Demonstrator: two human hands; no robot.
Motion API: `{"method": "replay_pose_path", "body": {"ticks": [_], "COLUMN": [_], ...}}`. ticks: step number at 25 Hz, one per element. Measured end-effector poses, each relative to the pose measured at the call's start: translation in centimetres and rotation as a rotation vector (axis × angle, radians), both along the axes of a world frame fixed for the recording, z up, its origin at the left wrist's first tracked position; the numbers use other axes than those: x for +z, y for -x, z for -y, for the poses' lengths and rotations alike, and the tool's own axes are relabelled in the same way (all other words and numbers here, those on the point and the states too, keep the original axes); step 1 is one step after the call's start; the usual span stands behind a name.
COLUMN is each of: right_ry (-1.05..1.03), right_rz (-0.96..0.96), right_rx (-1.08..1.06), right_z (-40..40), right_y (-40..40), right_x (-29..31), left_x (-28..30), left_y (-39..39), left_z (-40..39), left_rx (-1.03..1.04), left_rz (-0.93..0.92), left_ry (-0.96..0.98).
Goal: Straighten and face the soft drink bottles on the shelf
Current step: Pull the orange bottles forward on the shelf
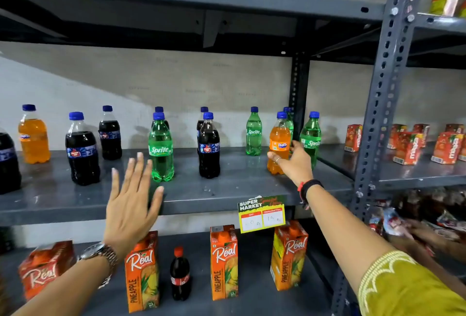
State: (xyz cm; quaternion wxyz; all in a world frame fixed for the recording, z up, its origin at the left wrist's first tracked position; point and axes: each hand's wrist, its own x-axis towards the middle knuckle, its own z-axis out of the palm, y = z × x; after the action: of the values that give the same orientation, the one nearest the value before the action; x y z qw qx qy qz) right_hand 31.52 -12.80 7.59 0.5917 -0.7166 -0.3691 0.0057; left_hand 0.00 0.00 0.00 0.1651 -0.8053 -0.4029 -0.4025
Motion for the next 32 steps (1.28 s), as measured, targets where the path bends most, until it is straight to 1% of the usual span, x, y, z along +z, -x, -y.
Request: {"method": "replay_pose_path", "body": {"ticks": [4, 6, 9, 13, 17, 21, 27, 32], "right_ry": [0.037, 0.011, -0.089, -0.156, -0.149, -0.125, -0.118, -0.125], "right_rz": [0.003, -0.011, -0.037, 0.026, 0.061, 0.089, 0.1, 0.062], "right_rx": [0.02, 0.01, 0.026, 0.135, 0.241, 0.338, 0.436, 0.444], "right_z": [-0.8, -0.9, -0.5, 0.3, -0.2, -2.3, -7.7, -13.2], "right_y": [-1.0, -1.2, -0.4, 3.1, 8.0, 14.3, 25.7, 34.4], "right_x": [-0.2, -0.4, -0.6, -0.1, 0.0, 0.1, -0.1, -0.7], "left_x": [-0.6, -0.8, -1.2, -1.6, -1.5, -1.3, -0.8, -0.8], "left_y": [1.0, 0.8, 1.1, 2.3, 5.5, 10.5, 21.0, 30.5], "left_z": [0.0, 0.1, 0.4, 0.6, 0.2, -1.6, -6.1, -10.4], "left_rx": [0.125, 0.14, 0.125, 0.062, 0.027, 0.054, 0.061, 0.074], "left_rz": [-0.02, -0.018, -0.026, -0.089, -0.092, -0.028, -0.036, -0.01], "left_ry": [-0.009, 0.02, 0.038, 0.034, 0.059, 0.064, 0.045, 0.043]}}
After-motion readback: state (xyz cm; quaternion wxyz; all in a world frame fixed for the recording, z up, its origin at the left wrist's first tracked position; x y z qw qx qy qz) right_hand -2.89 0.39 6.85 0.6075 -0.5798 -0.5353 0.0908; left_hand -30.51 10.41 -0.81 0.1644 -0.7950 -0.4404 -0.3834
